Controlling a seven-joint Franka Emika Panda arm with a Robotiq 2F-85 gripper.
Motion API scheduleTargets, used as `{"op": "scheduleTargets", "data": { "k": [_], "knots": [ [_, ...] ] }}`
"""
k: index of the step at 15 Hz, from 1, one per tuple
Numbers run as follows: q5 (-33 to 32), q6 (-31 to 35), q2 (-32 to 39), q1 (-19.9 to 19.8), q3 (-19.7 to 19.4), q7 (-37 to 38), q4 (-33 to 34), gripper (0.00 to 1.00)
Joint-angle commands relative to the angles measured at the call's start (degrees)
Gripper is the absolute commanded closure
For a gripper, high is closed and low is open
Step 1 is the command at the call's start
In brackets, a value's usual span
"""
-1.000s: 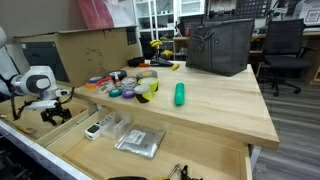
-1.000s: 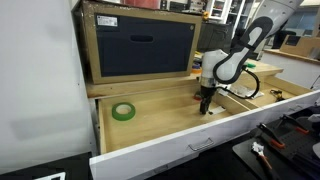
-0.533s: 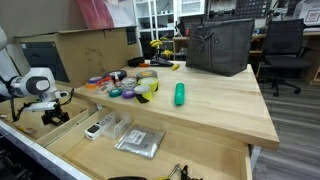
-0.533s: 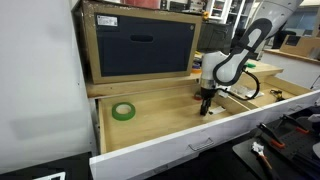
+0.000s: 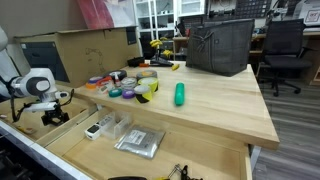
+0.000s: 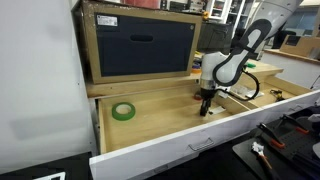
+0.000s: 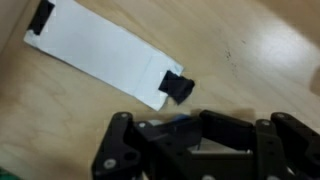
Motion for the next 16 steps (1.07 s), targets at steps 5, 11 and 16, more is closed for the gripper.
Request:
{"op": "scheduleTargets", "data": {
  "k": [5, 11, 16],
  "knots": [
    [-1.7, 4.4, -3.8, 0.8, -0.2, 0.6, -5.4, 1.0],
    [-5.2, 9.8, -15.1, 3.8, -1.8, 2.4, -16.9, 1.0],
    [-10.3, 8.2, -22.4, 8.4, -5.0, 10.0, -21.3, 0.98]
  ]
}}
